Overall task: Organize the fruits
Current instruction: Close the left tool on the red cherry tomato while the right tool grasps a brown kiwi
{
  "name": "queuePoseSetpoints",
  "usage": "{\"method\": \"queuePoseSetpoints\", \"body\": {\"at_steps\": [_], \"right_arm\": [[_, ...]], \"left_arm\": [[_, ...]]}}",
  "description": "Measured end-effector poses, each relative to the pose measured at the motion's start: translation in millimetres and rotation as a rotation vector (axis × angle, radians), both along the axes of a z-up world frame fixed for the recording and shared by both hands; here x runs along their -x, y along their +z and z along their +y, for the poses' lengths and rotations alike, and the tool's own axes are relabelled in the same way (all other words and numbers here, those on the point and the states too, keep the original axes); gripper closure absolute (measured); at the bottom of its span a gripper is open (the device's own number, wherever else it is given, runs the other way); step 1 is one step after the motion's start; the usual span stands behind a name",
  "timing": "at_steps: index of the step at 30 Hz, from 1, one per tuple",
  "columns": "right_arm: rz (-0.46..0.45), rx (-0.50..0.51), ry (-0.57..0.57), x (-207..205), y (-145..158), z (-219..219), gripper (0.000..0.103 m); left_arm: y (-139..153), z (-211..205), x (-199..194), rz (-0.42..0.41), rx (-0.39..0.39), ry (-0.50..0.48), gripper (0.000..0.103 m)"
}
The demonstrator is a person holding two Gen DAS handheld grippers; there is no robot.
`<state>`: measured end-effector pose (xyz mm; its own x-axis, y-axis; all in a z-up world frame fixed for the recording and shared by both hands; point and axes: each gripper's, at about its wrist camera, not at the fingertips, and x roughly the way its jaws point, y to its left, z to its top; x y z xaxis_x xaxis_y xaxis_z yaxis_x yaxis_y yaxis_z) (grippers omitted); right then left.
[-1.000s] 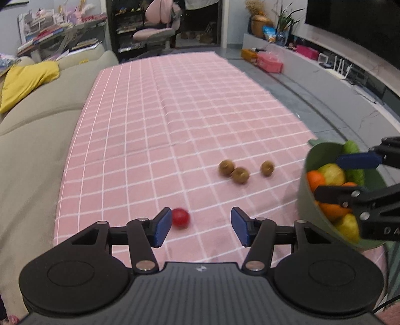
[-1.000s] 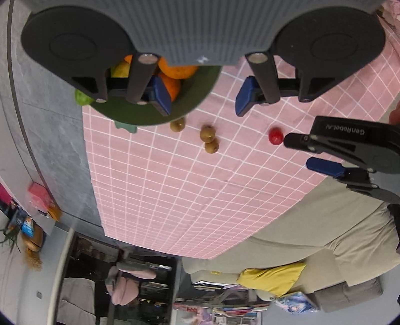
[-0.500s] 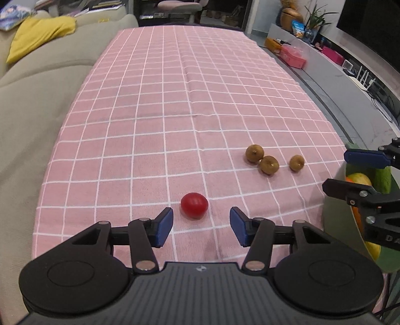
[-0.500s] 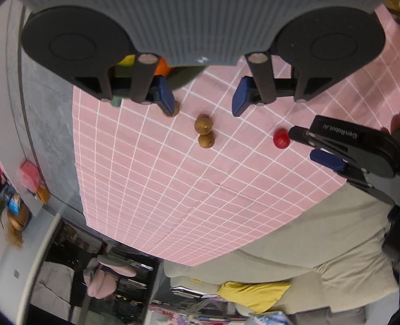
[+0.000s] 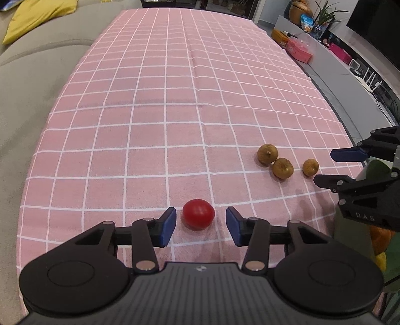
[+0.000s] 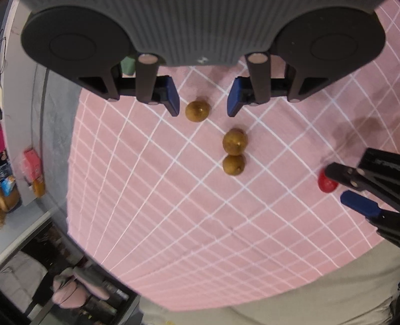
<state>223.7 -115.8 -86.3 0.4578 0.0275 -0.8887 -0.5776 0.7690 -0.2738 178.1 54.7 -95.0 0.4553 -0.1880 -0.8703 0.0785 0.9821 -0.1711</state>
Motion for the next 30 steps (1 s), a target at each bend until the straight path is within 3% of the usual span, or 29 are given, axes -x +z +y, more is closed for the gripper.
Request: {"method": "queuePoseSetpoints", "body": {"at_steps": [13,16,20,30], "right_arm": [[0.119,-0.014,-0.057,-31,-26,-1,0.072],[0.131,-0.016,-0.068,-32,-29,-2,0.081],[0.13,-0.017,-0.074,-31,-30,-2,0.082],[0.064,-0.064,-0.093,-21,-9,-5,0.082]], "left_arm": [[-15,2,-9,0.039,0.034,0.035,0.058],[-15,3,-10,0.039,0.031,0.038,0.063],[-14,3,-11,0.04,0.03,0.035,0.07],[4,-5,-9,0.014,0.011,0.022,0.071]]}}
